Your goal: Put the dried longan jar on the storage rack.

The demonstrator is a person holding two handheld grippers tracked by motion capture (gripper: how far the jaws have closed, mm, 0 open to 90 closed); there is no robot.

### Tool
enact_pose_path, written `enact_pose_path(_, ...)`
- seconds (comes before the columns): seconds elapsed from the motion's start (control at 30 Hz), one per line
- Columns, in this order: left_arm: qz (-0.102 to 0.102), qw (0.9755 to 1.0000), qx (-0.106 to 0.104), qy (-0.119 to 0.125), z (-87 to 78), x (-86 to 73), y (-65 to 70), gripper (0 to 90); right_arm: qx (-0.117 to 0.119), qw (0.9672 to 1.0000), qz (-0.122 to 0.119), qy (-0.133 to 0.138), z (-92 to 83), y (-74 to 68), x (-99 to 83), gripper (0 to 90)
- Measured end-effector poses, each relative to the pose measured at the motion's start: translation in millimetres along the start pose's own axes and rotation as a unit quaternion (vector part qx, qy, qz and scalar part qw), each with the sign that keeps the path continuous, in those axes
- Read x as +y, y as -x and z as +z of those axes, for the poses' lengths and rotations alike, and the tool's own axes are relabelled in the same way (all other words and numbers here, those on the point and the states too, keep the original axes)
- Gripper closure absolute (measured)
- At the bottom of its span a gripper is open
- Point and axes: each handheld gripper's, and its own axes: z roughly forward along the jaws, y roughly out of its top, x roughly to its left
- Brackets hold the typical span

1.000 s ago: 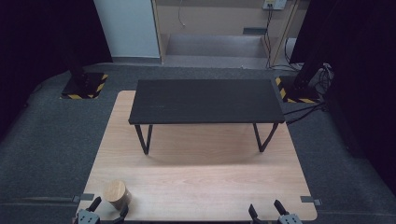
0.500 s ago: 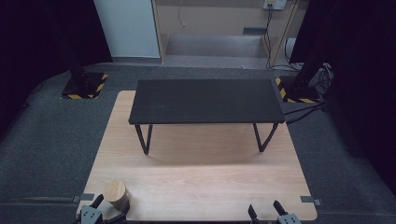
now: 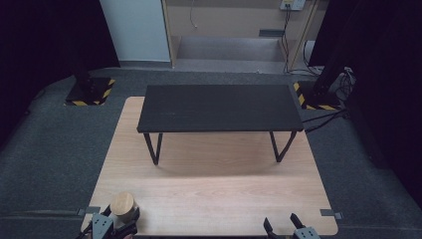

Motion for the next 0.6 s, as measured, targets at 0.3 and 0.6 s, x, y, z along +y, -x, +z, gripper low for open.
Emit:
enact_pose_path(0.3,0.006,1.0,0.002,0.001,-0.5,-0.1,0.4,24.2,0.001,1.0,-0.001,-0.002,2.1,-0.6,0.2,6.9)
enact_pose_path(0.6,-0.003,0.9998,-0.018,-0.008,-3.8,15.7,-4.5,24.4,0.002,1.0,-0.002,0.002,1.1,-1.5,1.7,6.9)
